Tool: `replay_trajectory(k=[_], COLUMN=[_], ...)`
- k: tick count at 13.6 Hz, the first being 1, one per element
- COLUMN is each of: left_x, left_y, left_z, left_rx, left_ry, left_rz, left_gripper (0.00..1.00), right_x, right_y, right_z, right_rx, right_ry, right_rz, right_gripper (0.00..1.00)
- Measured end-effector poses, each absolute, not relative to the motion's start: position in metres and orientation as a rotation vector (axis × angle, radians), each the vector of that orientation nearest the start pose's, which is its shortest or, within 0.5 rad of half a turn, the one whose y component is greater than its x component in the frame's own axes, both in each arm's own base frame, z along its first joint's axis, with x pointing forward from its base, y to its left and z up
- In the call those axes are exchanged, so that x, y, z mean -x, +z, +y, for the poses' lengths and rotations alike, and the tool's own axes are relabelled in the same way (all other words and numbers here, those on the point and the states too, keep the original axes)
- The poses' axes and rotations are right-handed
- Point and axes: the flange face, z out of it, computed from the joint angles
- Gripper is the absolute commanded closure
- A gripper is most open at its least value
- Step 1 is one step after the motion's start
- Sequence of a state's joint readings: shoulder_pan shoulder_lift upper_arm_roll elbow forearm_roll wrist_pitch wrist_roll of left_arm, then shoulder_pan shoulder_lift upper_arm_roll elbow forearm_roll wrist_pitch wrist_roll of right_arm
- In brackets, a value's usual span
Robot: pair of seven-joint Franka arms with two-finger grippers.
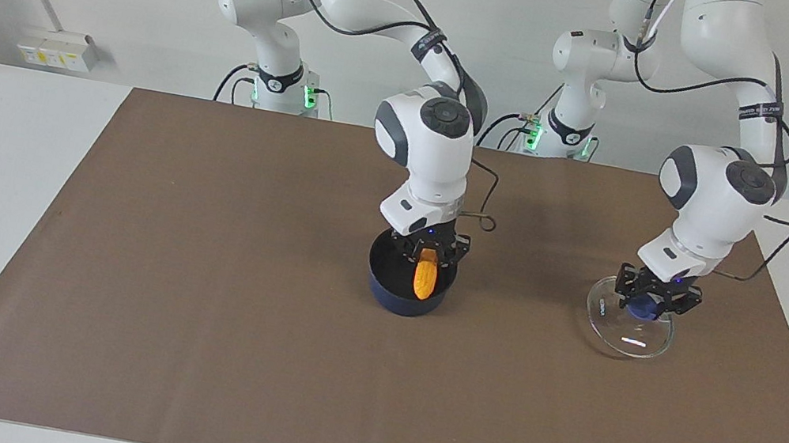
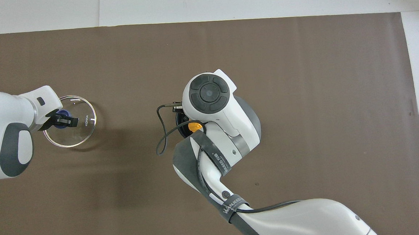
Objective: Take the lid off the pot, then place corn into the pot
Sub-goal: 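Lift the lid aside with the left gripper while the right gripper carries the corn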
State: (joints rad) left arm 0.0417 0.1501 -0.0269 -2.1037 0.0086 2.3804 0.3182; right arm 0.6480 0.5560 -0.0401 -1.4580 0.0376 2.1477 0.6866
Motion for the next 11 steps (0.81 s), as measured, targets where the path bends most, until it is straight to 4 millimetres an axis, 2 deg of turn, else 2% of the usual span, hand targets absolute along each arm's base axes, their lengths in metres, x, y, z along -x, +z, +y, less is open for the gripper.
replay_trajectory(k=[6, 11], left_x=[-0.581, -0.578], left_y=[0.340, 0.333], left_z=[0.010, 0.009], left_rx=[3.086, 3.088], left_ry=[-0.168, -0.151], left_rz=[0.488, 0.495], left_gripper=[0.99, 0.95], right_x=[-0.583, -0.573], right_y=[0.362, 0.350], right_z=[0.409, 0.404], right_rx=[3.075, 3.077], right_ry=[-0.103, -0.035], right_rz=[0.120, 0.102], right_gripper=[1.00, 1.00])
